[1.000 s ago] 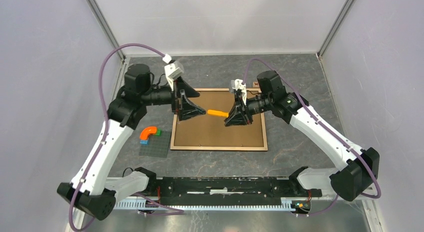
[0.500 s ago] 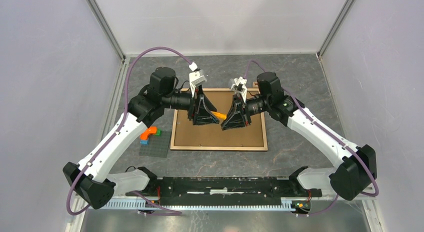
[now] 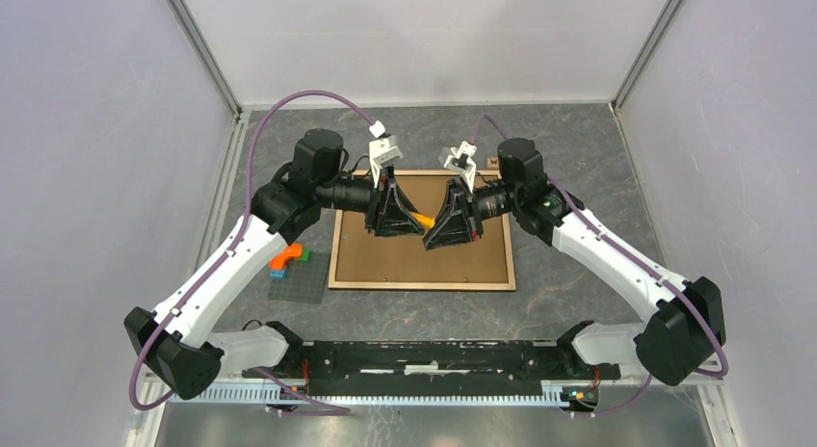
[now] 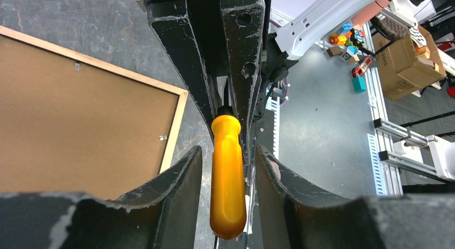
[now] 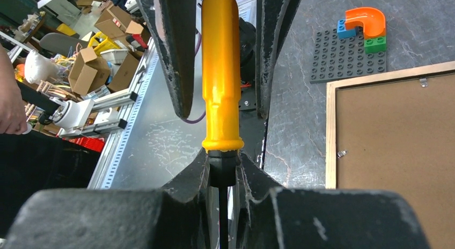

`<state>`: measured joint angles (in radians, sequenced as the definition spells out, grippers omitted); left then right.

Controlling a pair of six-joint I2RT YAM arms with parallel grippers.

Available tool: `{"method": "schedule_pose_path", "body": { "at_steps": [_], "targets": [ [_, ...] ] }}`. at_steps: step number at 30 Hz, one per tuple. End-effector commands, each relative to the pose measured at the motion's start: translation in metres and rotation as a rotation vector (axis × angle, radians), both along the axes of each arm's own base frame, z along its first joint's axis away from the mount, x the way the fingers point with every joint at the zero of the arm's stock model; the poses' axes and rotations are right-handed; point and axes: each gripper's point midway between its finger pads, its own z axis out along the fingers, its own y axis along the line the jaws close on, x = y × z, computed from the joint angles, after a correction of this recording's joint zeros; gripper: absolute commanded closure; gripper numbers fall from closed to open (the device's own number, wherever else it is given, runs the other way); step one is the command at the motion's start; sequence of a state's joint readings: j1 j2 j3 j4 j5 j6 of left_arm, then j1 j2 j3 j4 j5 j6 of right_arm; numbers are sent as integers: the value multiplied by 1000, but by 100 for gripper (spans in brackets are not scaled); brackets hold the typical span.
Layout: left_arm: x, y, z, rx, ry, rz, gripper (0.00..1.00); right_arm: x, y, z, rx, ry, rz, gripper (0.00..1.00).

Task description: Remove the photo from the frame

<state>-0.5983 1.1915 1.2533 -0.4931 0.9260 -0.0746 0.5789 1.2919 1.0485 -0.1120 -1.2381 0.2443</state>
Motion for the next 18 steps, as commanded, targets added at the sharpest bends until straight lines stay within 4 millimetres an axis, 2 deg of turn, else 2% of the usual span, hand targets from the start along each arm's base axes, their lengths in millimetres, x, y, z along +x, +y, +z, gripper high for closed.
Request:
{"method": "schedule_pose_path", "body": {
  "at_steps": [1, 7, 9, 12, 14, 16, 18],
  "targets": [
    [-2, -6, 9, -40, -5, -24, 54, -2, 1, 4, 26, 1, 29, 100],
    [-3, -9, 10, -47, 3, -34, 58, -5, 1, 2, 24, 37, 36, 100],
    [-5, -10, 9, -47, 9, -46, 64, -4, 2, 5, 39, 24, 37, 100],
    [-6, -10, 8, -47, 13, -54, 79, -3, 3, 7, 43, 24, 37, 100],
    [-7, -10, 8, -47, 14, -59, 85, -2, 4, 8, 48, 26, 35, 100],
    [-9, -9, 7, -47, 15, -64, 84, -1, 5, 10, 53, 26, 36, 100],
    [-11, -9, 6, -48, 22, -71, 72, -1, 5, 11, 54, 33, 39, 100]
  ]
}}
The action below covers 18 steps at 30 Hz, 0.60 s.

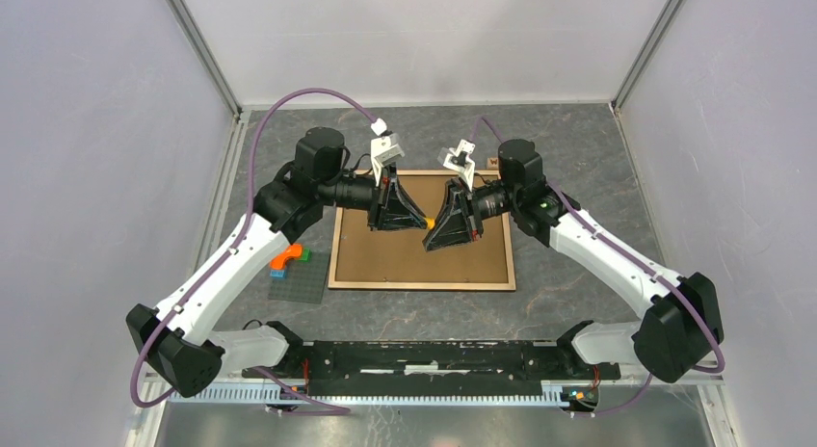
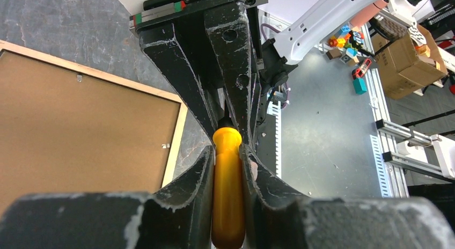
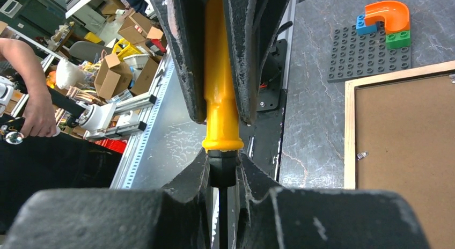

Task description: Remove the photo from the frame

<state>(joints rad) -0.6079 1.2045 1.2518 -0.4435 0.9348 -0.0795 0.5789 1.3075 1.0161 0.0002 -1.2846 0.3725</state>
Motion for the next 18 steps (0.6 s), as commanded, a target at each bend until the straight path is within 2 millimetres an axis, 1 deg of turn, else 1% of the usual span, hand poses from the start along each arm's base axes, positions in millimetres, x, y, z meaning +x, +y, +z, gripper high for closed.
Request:
{"method": "schedule_pose_path", "body": {
  "at_steps": [1, 2, 4, 7, 12, 13, 14, 15, 16, 17, 18],
  "targets": [
    [-14, -3, 2, -23, 48, -58, 68, 4, 4, 10, 43, -41, 6, 100],
    [-14, -3, 2, -23, 49, -59, 65, 4, 4, 10, 44, -40, 7, 100],
    [-14, -3, 1, -22, 51, -57, 64, 5, 5, 9, 42, -37, 6, 100],
    [-12, -3, 1, -21, 50, -56, 68, 5, 5, 9, 43, -35, 9, 100],
    [-11, -4, 3, -25, 50, -55, 85, 4, 5, 7, 40, -27, 15, 100],
    [-11, -4, 3, -26, 53, -55, 89, 4, 5, 6, 39, -26, 16, 100],
    [-12, -4, 2, -26, 57, -56, 96, 3, 4, 6, 38, -24, 14, 100],
    [-12, -4, 1, -25, 60, -54, 98, 4, 4, 4, 36, -24, 11, 98],
    [-11, -3, 0, -21, 70, -46, 98, 6, 3, 3, 32, -20, 2, 89],
    [-9, -2, -2, -14, 88, -31, 98, 11, 0, 2, 22, -8, -16, 76],
    [-7, 1, -4, -8, 105, -17, 98, 22, -7, 3, 19, -11, -52, 59]
  ]
}}
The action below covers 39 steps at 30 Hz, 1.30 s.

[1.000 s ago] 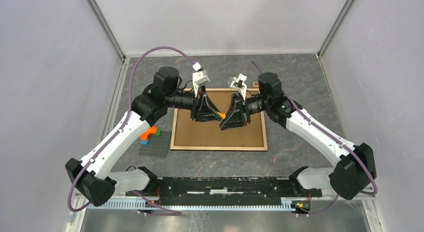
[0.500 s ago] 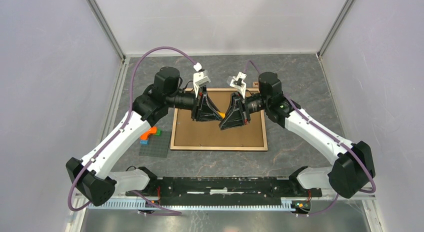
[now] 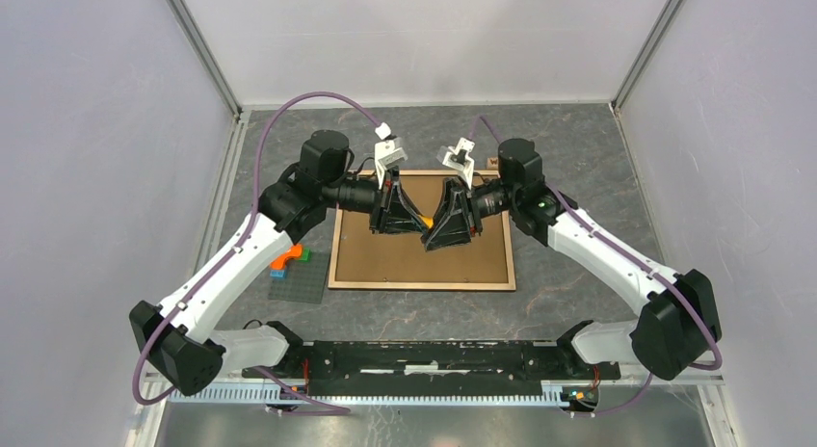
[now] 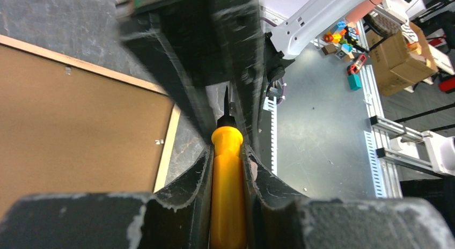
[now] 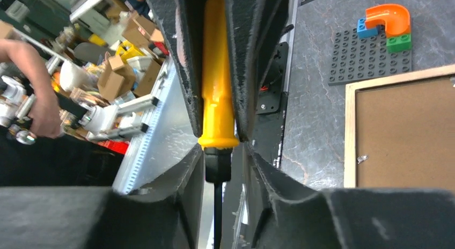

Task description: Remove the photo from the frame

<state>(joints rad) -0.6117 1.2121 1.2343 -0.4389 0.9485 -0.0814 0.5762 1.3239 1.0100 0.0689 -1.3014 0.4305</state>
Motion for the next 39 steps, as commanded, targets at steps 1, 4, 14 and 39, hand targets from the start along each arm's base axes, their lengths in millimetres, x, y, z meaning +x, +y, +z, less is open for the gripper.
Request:
{"method": "schedule_pose_path", "body": {
  "at_steps": [1, 4, 14, 39],
  "targets": [
    [0, 6, -1, -5, 112, 24, 98, 34, -18, 0, -5, -42, -107, 43],
    [18, 18, -14, 21, 220, 107, 98, 82, -56, -3, -110, -174, -269, 23],
    [52, 23, -57, 133, 425, 288, 98, 159, -182, -57, -506, -382, -608, 19],
    [137, -23, -143, 59, 684, 414, 98, 194, -241, -237, -773, -682, -308, 23]
  ]
}}
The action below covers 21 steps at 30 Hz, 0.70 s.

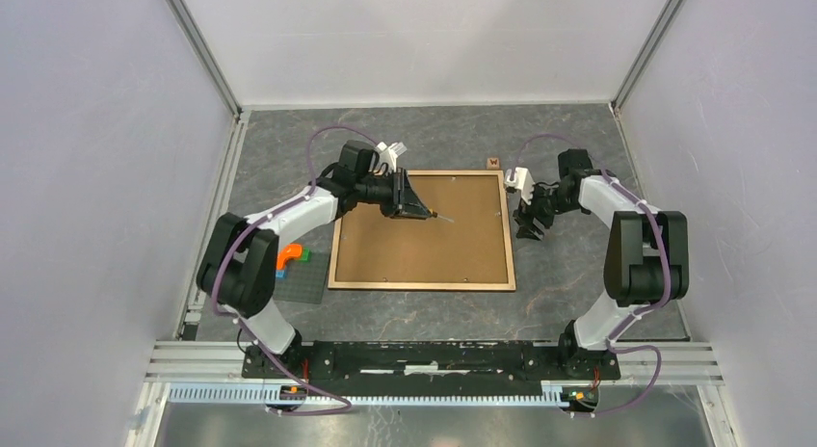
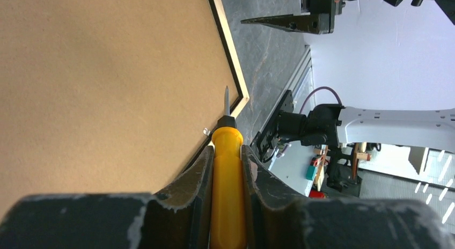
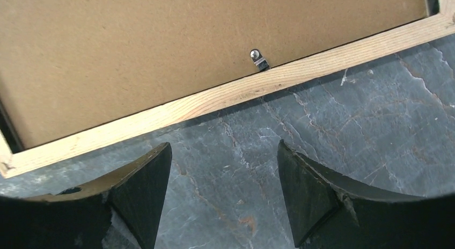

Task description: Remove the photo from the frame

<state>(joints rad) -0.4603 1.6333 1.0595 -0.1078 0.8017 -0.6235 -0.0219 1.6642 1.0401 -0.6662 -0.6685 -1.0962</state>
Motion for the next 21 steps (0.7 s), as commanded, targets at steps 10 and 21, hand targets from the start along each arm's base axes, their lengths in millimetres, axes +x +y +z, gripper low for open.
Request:
{"method": "schedule_pose_path", "body": {
  "at_steps": [10, 21],
  "targets": [
    [34, -81, 3, 47, -354, -152, 98, 9, 10, -16, 91, 85, -81, 26],
    [62, -110, -28, 200, -485, -131, 98, 13, 17, -15, 340, 295, -380, 33]
  ]
}}
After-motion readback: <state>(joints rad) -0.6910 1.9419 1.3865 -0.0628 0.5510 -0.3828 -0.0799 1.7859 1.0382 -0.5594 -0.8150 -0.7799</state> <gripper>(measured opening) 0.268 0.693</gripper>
